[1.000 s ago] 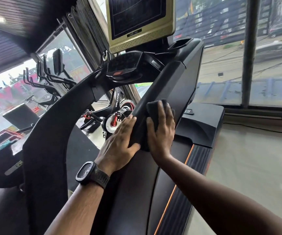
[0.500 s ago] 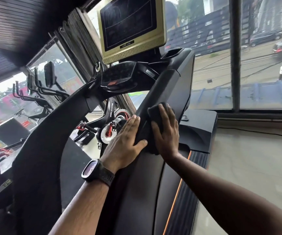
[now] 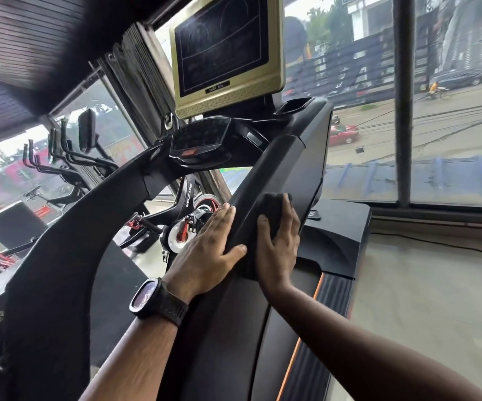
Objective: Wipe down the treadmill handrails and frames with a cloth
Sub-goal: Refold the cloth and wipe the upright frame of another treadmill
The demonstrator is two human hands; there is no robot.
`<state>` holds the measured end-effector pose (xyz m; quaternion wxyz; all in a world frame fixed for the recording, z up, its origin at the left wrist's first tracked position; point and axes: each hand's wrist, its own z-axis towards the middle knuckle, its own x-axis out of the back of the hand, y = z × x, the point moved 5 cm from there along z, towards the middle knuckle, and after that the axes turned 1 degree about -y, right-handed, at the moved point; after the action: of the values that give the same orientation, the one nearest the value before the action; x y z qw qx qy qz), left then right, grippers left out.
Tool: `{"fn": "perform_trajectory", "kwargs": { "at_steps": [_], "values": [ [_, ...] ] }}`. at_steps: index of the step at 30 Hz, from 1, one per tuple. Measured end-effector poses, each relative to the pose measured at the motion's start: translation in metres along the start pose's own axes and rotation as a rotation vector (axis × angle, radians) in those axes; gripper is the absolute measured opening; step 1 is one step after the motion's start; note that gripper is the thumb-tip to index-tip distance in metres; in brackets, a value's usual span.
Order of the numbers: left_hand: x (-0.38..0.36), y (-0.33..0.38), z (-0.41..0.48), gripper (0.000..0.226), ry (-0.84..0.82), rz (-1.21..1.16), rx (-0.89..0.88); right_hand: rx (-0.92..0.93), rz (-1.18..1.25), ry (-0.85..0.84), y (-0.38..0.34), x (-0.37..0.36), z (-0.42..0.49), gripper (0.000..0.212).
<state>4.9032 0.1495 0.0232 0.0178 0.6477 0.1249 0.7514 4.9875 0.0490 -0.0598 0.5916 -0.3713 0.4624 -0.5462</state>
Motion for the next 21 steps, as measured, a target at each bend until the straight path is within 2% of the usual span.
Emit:
{"fn": "perform_trajectory", "kwargs": {
  "at_steps": [4,5,8,9,12,14,15,18,19,21],
  "values": [
    [-0.002,-0.001,0.007,0.086,-0.003,-0.027,0.011,0.312,-0.125,-0.045,-0.006,-0.001,0.018,0.056],
    [-0.003,-0.002,0.008,0.087,-0.008,-0.031,0.01,0.269,-0.118,-0.029,0.003,0.001,0.03,0.055],
    [-0.003,-0.005,0.01,0.092,0.003,-0.03,-0.001,-0.127,0.02,0.028,0.025,0.002,0.031,0.058],
    [-0.004,-0.005,0.013,0.092,0.004,-0.03,-0.003,-0.132,-0.004,0.021,0.022,0.001,0.021,0.059],
    [-0.004,-0.005,0.018,0.093,0.013,-0.041,-0.001,0.174,-0.059,-0.043,0.003,-0.001,0.009,0.06],
    [-0.005,-0.006,0.02,0.094,0.006,-0.046,0.004,0.268,-0.126,-0.044,0.004,-0.001,0.025,0.058],
    [-0.005,-0.006,0.021,0.093,0.002,-0.044,0.004,0.215,-0.127,-0.029,0.01,-0.001,0.034,0.057],
    [-0.006,-0.008,0.022,0.093,0.007,-0.031,-0.002,-0.106,-0.02,0.023,0.025,-0.001,0.029,0.059],
    [-0.006,-0.008,0.023,0.093,0.007,-0.032,-0.002,-0.121,-0.02,0.012,0.022,-0.001,0.022,0.059],
    [-0.006,-0.007,0.024,0.093,0.006,-0.033,-0.001,0.076,-0.036,-0.027,0.008,-0.001,0.012,0.059]
  ]
}}
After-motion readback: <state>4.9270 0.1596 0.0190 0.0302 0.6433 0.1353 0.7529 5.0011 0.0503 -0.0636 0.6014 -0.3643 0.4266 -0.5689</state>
